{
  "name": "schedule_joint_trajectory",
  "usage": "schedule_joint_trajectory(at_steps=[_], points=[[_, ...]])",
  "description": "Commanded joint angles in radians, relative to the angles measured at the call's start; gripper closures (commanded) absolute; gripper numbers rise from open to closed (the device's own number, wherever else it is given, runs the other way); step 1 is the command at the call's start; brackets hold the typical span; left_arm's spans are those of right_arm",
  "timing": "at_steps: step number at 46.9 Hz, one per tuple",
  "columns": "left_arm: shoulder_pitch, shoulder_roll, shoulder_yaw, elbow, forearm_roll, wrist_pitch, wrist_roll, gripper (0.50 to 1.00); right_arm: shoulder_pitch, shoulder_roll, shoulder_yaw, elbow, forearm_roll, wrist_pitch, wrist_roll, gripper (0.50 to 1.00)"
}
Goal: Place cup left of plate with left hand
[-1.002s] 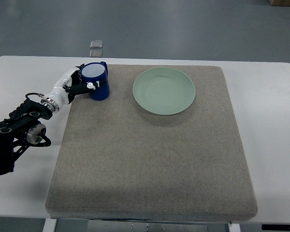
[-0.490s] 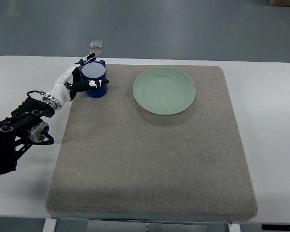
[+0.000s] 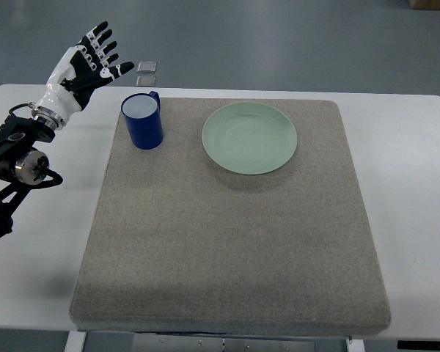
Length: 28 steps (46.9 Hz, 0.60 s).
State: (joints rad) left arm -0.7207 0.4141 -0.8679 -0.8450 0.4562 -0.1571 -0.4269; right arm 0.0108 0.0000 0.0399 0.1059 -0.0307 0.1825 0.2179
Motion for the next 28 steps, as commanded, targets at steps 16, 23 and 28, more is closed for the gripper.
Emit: schedule_joint_trajectory(at_steps=[16, 23, 28], points=[[-0.152, 0.006, -0.068, 0.04, -0.145, -0.027, 0.017, 0.506, 0.0, 0.0, 0.0, 0.0, 0.0, 0.0, 0.0, 0.568], [-0.184, -0.035, -0.057, 0.106, -0.146, -0.012, 0.039, 0.506, 0.0, 0.0, 0.0, 0.0, 0.0, 0.0, 0.0, 0.568], [-0.198, -0.066, -0.056, 0.159, -0.146, 0.007, 0.088, 0.51, 0.0, 0.0, 0.0, 0.0, 0.0, 0.0, 0.0, 0.568]])
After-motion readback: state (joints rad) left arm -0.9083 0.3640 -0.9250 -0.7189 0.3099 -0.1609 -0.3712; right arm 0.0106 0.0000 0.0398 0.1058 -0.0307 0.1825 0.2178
